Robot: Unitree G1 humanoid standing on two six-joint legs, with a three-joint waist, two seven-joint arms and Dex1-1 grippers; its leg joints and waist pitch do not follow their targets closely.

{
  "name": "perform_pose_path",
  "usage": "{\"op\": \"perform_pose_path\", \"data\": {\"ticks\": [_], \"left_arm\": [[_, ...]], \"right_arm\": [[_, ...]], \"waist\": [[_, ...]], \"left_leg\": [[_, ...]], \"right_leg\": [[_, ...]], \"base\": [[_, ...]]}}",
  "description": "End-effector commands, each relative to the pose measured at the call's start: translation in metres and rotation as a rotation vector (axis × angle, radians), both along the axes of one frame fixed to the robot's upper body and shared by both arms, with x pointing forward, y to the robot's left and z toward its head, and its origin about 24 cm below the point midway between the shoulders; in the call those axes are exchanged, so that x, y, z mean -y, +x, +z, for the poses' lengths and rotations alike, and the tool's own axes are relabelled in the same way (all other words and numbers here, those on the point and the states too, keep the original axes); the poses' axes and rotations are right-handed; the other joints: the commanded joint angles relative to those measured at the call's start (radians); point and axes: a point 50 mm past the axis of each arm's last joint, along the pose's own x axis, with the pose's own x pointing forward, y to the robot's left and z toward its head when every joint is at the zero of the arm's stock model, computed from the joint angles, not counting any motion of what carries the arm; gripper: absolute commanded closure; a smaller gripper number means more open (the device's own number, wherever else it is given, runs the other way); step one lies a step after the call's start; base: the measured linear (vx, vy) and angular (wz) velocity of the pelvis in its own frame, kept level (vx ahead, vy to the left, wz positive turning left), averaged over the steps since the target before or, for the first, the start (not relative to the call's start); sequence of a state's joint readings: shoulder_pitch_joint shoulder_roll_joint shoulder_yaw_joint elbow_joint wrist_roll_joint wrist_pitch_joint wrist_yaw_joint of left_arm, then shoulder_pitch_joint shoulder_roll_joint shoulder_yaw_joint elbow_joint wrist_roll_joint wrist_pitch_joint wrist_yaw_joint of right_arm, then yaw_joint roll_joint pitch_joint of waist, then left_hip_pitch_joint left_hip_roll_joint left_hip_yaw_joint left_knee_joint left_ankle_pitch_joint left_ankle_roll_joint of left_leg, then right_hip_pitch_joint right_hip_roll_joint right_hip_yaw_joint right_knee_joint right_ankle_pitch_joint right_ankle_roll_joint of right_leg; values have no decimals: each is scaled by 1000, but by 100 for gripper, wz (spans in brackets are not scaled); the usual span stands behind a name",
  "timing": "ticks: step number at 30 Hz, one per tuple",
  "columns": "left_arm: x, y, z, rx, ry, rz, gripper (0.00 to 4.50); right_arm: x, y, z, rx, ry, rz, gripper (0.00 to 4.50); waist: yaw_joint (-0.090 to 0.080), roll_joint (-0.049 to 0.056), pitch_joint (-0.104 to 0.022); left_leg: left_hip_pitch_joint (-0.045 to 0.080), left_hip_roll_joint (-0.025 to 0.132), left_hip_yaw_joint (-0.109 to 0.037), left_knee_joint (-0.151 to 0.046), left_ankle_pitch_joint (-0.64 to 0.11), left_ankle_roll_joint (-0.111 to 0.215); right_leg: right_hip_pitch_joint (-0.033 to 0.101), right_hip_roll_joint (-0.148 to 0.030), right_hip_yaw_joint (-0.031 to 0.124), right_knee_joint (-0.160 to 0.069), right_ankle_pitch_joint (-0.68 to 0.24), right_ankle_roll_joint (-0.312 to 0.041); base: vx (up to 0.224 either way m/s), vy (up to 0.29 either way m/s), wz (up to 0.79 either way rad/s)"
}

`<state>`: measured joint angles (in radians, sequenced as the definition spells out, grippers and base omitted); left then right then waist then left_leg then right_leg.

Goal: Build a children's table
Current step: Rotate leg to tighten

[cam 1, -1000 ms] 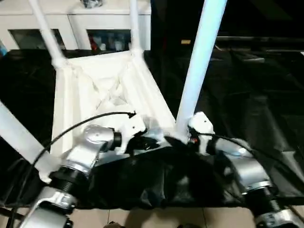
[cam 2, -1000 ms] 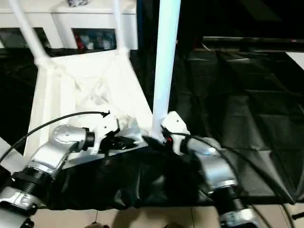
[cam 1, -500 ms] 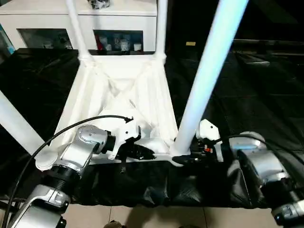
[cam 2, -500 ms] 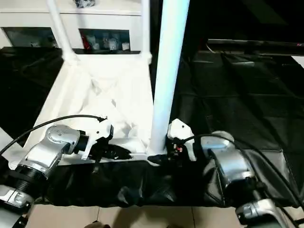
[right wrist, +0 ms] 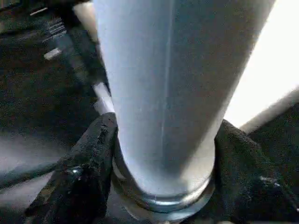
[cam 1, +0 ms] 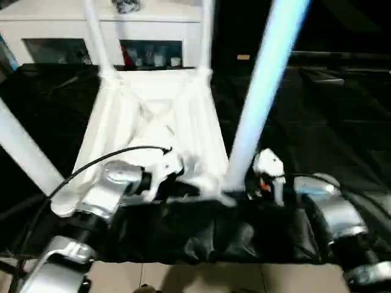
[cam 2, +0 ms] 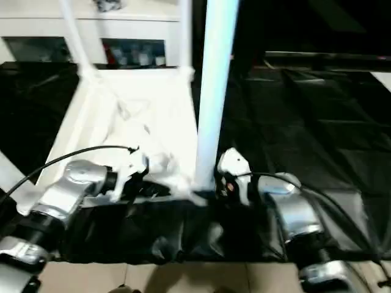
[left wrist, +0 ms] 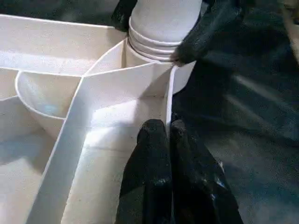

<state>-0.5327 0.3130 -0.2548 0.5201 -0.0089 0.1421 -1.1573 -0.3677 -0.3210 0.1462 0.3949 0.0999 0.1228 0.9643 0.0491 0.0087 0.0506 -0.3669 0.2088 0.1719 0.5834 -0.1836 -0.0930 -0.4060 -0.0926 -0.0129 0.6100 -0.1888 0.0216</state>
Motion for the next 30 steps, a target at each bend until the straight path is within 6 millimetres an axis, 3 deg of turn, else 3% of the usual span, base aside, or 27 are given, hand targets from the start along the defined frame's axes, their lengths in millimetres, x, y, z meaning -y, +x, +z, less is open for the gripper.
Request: {"op": "perform_pose_path", "data": {"ticks": [1,2,4,6,8,10,12,13,14,19,22,26,30], "left_arm": [[23,9,6,49,-50,83,450],[26,9,6,50,-56,93,450],[37,9,6,59,-66,112,450],[48,8,6,70,-75,131,450],[52,8,6,73,-80,139,450],[55,7,7,76,-87,147,450],[59,4,7,78,-89,123,450],[59,3,7,77,-88,112,450],[57,1,7,75,-84,93,450],[46,-2,8,68,-83,33,450],[32,-6,9,53,-68,-20,450],[14,-8,8,36,-35,-61,450],[6,-9,9,22,-36,-77,450]], "right_arm": [[-32,-5,-13,-26,8,-29,184],[-35,-5,-14,-29,19,-53,184],[-49,-3,-14,-30,65,-138,184],[-62,-1,-13,-23,97,-213,184],[-67,0,-12,-16,104,-240,184],[-72,0,-11,-16,119,-262,184],[-82,-4,-8,-11,136,-232,128],[-83,-4,-7,-12,141,-227,128],[-81,-5,-6,-5,138,-222,104],[-58,2,-3,47,70,-197,66],[-33,5,2,59,26,-98,66],[-14,-2,8,0,-13,125,66],[-6,-7,10,-41,-41,247,66]], "waist": [[-5,-6,-44],[-10,-8,-45],[-14,0,-45],[-22,-3,-47],[-21,-3,-47],[-20,1,-49],[-19,2,-51],[-18,3,-51],[-18,5,-53],[-17,7,-56],[-15,8,-59],[-11,9,-64],[-1,6,-62]], "left_leg": [[3,4,5,-84,-320,0],[6,2,3,-85,-341,-7],[9,3,1,-85,-361,-6],[0,0,-1,-88,-350,-13],[3,0,1,-87,-345,-8],[2,2,2,-87,-325,-1],[-1,3,4,-86,-296,3],[-2,3,4,-86,-289,5],[-2,3,5,-85,-278,9],[0,4,6,-81,-255,18],[-1,2,8,-73,-208,42],[0,2,12,-63,-135,101],[1,7,14,-60,-125,128]], "right_leg": [[35,-22,14,-93,-380,-174],[31,-21,12,-97,-417,-157],[27,-22,12,-102,-441,-146],[30,-21,12,-101,-437,-135],[25,-20,12,-104,-438,-128],[27,-19,15,-101,-385,-141],[32,-17,14,-94,-303,-161],[34,-16,15,-92,-284,-165],[36,-17,15,-89,-254,-175],[39,-17,14,-83,-186,-201],[47,-15,13,-73,-77,-231],[51,-14,10,-59,67,-284],[54,-15,7,-56,72,-307]], "base": [[0,0,0],[0,0,0],[0,0,0],[0,0,0],[0,0,0],[0,0,0],[0,0,0],[0,0,0],[0,0,0],[0,0,0],[0,0,0],[0,0,0],[0,0,0]]}}
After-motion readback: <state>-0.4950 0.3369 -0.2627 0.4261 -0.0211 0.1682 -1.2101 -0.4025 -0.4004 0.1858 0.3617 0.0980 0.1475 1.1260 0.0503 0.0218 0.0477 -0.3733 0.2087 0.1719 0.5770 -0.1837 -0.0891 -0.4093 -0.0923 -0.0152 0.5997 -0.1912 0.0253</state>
